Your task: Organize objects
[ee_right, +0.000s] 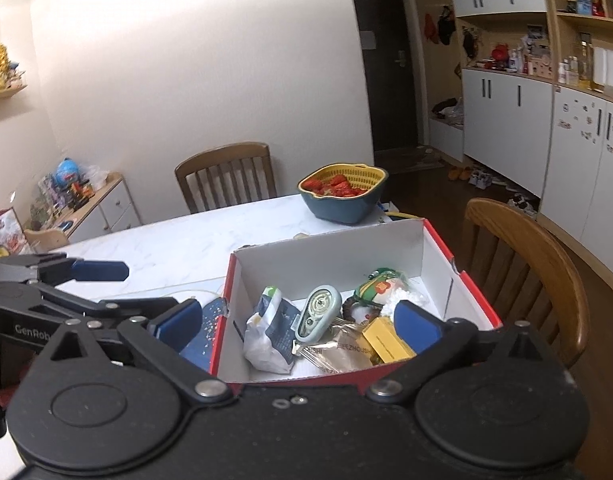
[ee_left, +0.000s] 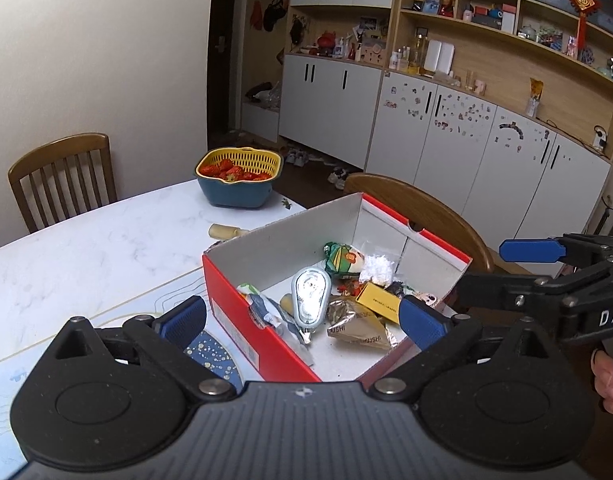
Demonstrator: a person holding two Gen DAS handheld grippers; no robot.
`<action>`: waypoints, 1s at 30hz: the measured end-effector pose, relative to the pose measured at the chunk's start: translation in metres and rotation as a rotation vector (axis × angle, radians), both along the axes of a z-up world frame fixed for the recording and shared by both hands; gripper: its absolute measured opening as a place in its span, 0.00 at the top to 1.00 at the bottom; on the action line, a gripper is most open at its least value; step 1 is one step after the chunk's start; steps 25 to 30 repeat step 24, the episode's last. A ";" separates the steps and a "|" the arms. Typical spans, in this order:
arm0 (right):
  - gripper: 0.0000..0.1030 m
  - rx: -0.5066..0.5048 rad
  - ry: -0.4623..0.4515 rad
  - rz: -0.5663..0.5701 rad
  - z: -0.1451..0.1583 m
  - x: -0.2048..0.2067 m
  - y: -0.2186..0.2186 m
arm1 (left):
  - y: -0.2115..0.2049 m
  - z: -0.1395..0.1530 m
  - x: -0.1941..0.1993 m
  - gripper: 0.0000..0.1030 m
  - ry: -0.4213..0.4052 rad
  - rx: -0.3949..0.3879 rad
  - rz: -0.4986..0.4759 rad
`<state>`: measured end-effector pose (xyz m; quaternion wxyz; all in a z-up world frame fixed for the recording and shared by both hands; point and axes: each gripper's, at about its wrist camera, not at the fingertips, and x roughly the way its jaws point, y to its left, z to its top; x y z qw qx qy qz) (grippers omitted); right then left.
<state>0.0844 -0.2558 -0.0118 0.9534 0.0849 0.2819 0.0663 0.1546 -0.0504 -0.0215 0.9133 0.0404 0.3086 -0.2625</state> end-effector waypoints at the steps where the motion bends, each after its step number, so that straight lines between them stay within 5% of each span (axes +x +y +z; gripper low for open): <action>1: 0.01 0.004 0.000 -0.008 -0.001 -0.001 0.000 | 0.000 -0.001 -0.001 0.00 0.001 0.000 0.000; 30: 0.01 0.031 0.019 -0.074 -0.010 -0.019 -0.001 | -0.001 -0.008 -0.009 0.00 -0.019 0.023 -0.022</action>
